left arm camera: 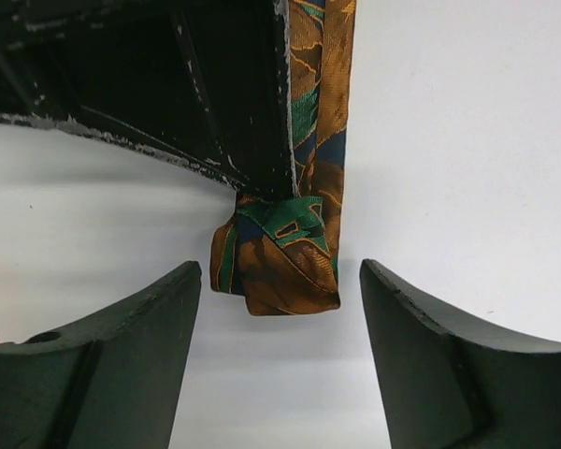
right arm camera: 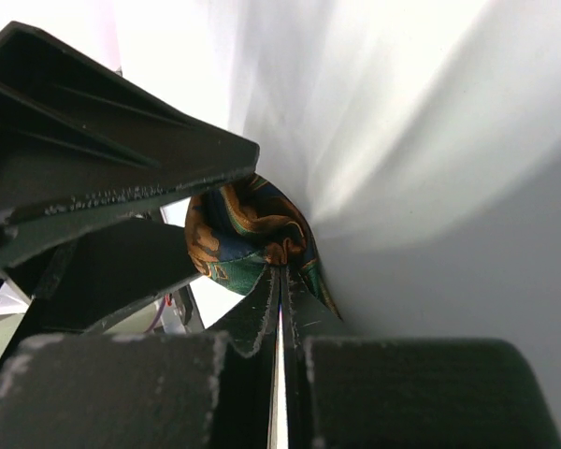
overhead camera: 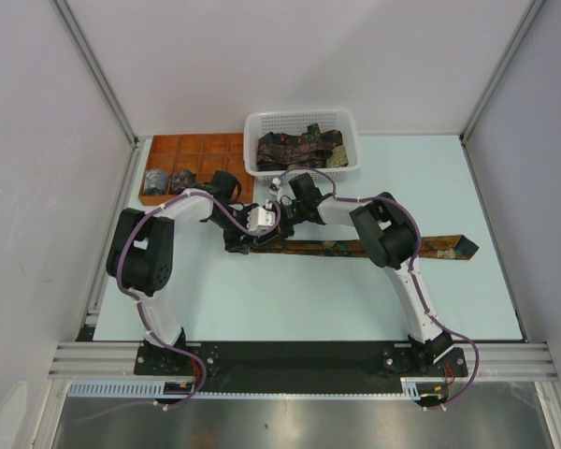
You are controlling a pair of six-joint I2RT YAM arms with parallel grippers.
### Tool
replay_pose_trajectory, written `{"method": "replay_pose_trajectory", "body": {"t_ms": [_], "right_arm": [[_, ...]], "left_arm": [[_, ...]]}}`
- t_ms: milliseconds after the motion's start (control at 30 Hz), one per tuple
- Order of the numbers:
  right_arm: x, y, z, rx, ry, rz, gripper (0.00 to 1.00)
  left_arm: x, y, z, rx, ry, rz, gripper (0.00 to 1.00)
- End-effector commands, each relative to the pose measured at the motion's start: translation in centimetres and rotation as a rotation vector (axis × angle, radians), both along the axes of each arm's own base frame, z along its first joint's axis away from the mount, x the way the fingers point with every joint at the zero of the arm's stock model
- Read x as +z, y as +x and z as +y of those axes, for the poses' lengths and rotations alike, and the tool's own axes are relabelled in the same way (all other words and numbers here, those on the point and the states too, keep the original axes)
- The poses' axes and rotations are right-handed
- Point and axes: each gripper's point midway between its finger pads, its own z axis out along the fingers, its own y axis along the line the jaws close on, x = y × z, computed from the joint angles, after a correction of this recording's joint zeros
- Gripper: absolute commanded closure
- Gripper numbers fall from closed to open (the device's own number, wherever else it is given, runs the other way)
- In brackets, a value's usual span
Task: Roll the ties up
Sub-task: Roll the tie at the center of the board.
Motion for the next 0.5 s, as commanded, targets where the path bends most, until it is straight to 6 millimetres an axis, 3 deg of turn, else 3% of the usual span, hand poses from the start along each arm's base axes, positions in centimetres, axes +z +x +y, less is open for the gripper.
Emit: {"method": "replay_pose_trajectory", "body": {"t_ms": [0, 267, 467], "right_arm": [[0.8, 0.3, -0.4, -0.012, -0.028, -0.057, 1.00], [1.3, 0.5, -0.3, -0.012, -0.016, -0.066, 1.00], [2.2, 1.1, -0.2, -0.029, 0.007, -0.067, 1.00]], "left_arm": [[0.9, 0.8, -1.6, -0.047, -0.048, -0.053, 0.23], [0.1, 0.7, -2.1, -0.090, -0.034, -0.064, 0.24], [-0.5, -0.3, -1.8, -0.104, -0.011, -0.025, 0.48]]}}
